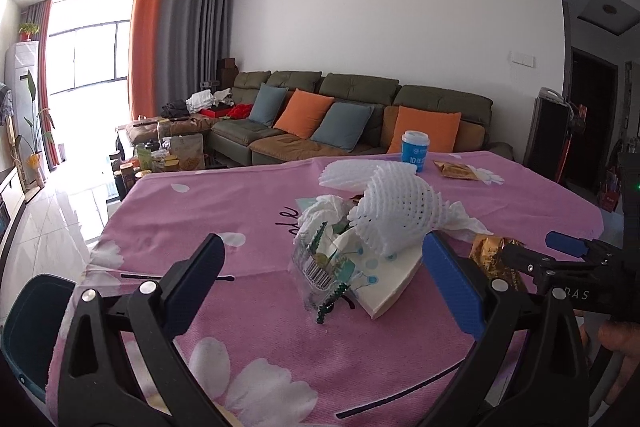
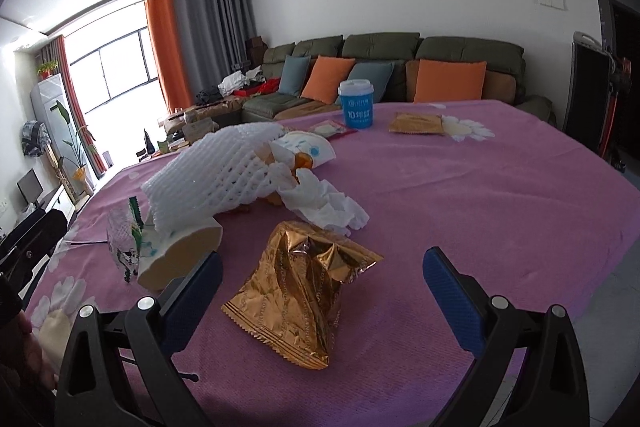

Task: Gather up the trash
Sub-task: 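Grasp the gold wrapper with the right tool while the left tool grasps the clear plastic bag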

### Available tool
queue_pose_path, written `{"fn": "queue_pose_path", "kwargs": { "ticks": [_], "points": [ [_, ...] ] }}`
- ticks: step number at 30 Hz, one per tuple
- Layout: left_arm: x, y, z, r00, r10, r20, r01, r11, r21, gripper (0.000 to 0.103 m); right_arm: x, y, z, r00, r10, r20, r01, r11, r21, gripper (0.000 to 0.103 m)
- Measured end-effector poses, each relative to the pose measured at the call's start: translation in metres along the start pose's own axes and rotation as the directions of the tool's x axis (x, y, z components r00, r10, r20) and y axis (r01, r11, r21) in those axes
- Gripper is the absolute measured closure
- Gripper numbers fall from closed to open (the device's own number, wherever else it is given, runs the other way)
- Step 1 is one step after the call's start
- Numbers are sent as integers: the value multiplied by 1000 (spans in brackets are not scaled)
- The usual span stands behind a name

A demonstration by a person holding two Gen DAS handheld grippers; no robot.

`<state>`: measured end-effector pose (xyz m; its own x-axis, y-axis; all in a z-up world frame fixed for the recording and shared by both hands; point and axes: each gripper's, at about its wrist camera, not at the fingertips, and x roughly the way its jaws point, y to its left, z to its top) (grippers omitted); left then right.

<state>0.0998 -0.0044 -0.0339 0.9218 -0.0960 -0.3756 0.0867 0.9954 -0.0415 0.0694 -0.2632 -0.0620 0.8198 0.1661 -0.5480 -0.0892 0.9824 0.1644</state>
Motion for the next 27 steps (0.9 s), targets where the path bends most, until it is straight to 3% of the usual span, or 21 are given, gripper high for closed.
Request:
{"fn": "queue_pose_path", "kwargs": {
  "ticks": [6,14,19,27],
  "points": [
    [32,-4,-2,997,24,-72,-22,999,24,6,22,-3,-6,997,14,-74,-11,999,36,7],
    [65,-4,-2,990,3,-143,-4,1000,-4,6,33,-3,-5,993,24,-112,-20,999,43,29],
    [87,2,-6,974,5,-226,-17,999,-51,6,38,-2,-7,990,37,-136,-32,999,35,43],
    [104,12,-16,957,30,-288,-61,993,-99,31,41,-1,-8,988,58,-146,-56,998,20,68]
  ]
}}
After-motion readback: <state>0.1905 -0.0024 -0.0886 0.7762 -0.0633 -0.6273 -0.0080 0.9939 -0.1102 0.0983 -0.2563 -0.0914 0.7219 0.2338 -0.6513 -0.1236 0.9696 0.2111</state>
